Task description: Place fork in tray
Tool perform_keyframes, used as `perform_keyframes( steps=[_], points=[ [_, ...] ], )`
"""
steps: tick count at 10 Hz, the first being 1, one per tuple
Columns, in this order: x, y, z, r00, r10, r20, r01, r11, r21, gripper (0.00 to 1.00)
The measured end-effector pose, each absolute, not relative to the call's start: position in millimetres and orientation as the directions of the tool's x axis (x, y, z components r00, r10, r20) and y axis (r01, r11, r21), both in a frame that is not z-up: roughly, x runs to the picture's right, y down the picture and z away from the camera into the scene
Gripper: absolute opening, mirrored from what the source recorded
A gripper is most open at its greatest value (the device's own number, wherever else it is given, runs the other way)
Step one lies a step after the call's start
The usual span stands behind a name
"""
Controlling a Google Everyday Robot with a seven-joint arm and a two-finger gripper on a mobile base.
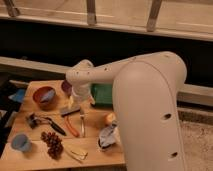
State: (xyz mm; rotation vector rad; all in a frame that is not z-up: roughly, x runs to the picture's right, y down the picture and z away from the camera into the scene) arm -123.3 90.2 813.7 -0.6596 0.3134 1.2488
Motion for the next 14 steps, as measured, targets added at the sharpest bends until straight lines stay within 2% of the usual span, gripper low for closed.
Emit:
perform_keyframes(
  steps=[6,14],
  points=[
    [-122.5,91.4,816.1,0.290,0.771,-0.567,-0.948,0.148,-0.282,0.80],
    [-117.0,137.3,843.7,0.261,0.691,-0.674,-0.959,0.109,-0.260,0.80]
  ],
)
